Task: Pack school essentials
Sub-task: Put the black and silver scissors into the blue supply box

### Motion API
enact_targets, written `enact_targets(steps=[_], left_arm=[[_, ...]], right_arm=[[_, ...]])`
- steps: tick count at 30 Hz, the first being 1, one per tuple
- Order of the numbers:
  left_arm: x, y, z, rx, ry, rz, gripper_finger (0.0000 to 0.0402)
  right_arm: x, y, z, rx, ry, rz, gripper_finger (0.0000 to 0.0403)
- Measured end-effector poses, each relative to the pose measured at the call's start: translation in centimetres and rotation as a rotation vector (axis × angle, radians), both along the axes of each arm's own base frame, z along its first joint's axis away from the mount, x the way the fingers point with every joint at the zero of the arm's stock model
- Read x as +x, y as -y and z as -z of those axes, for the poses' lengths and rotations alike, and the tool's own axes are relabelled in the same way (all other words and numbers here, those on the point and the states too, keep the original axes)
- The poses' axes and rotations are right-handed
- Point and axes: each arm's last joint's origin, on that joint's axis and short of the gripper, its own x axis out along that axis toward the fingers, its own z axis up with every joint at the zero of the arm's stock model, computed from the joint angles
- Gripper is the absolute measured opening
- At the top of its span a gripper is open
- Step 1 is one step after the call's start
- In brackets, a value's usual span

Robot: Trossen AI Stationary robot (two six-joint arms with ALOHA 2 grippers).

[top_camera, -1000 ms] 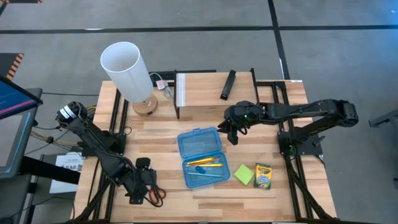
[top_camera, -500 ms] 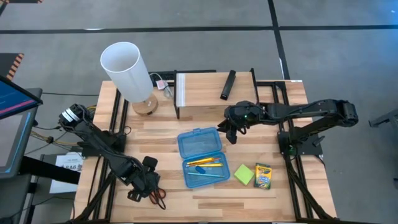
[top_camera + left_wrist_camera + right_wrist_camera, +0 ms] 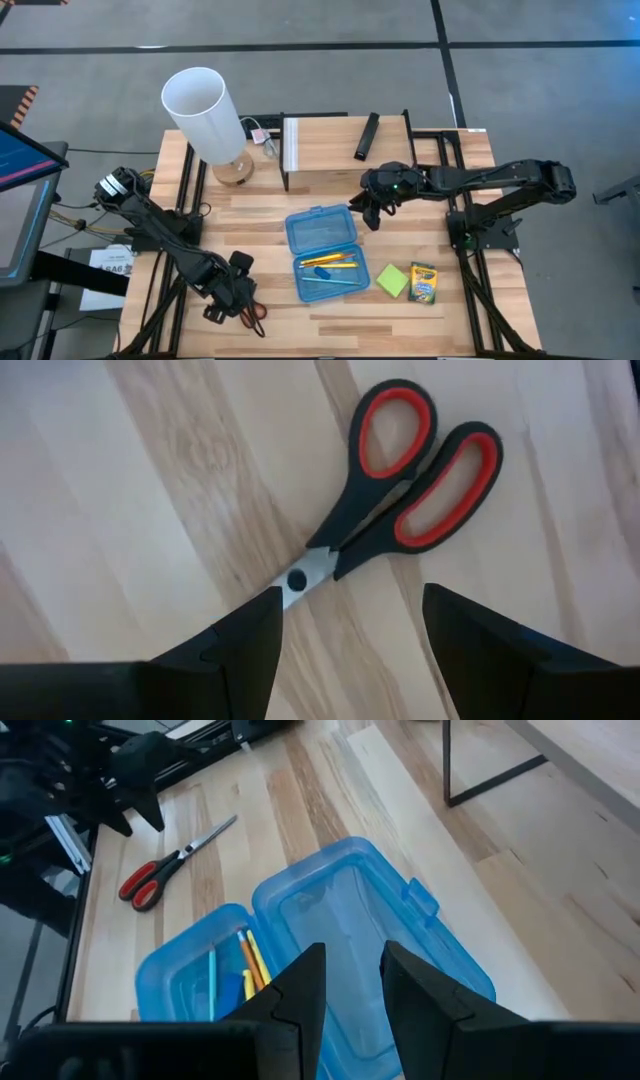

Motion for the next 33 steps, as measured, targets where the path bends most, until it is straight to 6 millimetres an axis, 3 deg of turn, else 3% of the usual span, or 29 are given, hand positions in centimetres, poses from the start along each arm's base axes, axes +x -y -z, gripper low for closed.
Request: enact_targets(steps=[9, 24, 33], left_arm=[[-0.1, 0.0, 0.5, -0.011, 0.001, -0.005, 0.0226], [0.1, 0.1, 0.5, 0.002, 0.04, 0.066, 0.0227], [1.3, 1.5, 2.7, -0.036, 0.032, 0.136, 0.0246]], right_arm=[[0.1, -1.0, 0.0, -0.009, 0.004, -0.024, 0.012], [0.2, -0.8, -0.3, -0.02, 0.031, -0.011, 0.012], [0.2, -1.0, -0.2, -0.017, 0.027, -0.02, 0.012]])
